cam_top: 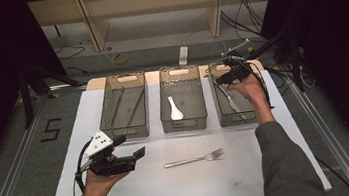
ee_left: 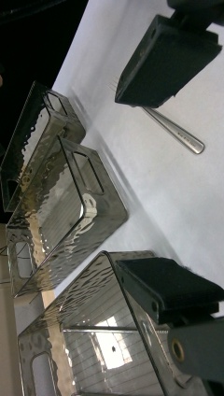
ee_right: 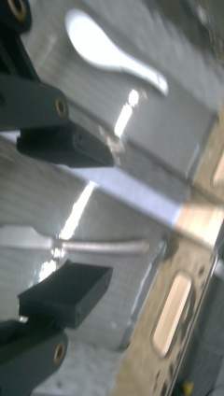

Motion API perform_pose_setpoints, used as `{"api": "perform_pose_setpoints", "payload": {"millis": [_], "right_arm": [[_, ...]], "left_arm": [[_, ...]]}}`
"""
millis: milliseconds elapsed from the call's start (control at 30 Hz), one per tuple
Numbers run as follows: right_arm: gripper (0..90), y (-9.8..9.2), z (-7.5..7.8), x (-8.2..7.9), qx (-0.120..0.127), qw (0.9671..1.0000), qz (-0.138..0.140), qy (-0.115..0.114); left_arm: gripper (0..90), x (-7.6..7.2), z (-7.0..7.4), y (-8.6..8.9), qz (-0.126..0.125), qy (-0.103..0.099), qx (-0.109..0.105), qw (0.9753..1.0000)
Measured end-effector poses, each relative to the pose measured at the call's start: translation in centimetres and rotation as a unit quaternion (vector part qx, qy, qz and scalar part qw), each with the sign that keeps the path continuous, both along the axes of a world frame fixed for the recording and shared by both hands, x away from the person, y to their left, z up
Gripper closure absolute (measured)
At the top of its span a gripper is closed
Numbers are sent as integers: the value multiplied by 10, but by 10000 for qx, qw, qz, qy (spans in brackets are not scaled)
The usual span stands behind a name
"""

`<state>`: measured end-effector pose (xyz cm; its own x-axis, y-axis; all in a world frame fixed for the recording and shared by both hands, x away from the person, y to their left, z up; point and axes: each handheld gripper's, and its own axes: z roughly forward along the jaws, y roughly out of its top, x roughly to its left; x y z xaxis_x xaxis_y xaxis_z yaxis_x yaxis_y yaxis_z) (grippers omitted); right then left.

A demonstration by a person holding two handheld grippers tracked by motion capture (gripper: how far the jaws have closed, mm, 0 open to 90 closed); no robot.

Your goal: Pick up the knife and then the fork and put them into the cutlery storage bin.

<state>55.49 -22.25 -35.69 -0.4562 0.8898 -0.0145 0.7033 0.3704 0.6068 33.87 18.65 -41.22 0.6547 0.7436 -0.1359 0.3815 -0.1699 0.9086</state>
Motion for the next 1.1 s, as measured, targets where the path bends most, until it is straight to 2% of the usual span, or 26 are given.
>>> {"api": "perform_pose_setpoints", "payload": {"millis": [100, 167, 367, 467, 633, 733, 933, 1000, 1067, 1100], "right_arm": [[367, 9, 8, -18, 125, 9988, 445, -126], [345, 17, 13, -31, 142, 9970, 750, -115], [322, 38, 16, -74, 112, 9887, 1487, -177], [313, 47, 13, -92, 120, 9846, 1736, -169], [303, 58, 3, -112, 183, 9789, 2030, -129], [303, 64, -4, -122, 221, 9766, 2137, -82], [304, 78, -21, -139, 118, 9694, 2450, 38], [304, 83, -25, -144, 27, 9679, 2512, 48], [304, 86, -29, -149, 33, 9670, 2546, 54], [305, 87, -30, -150, 59, 9655, 2603, 39]], "left_arm": [[157, 0, 0, 0, 7, -16, 3, 10000], [157, 0, 0, -1, 14, -11, 8, 10000], [156, -1, 0, 0, 20, -30, -10, 10000], [156, 0, 0, 0, 18, -19, -15, 10000], [156, -1, 0, 0, 12, -31, -9, 10000], [156, -1, 0, 0, 6, -50, -20, 10000], [156, -1, 0, 0, 11, -71, -19, 10000], [156, -1, 0, 0, 21, -73, -29, 10000], [156, -1, 0, 0, 28, -74, -36, 10000], [156, -1, 0, 0, 30, -74, -29, 10000]]}}
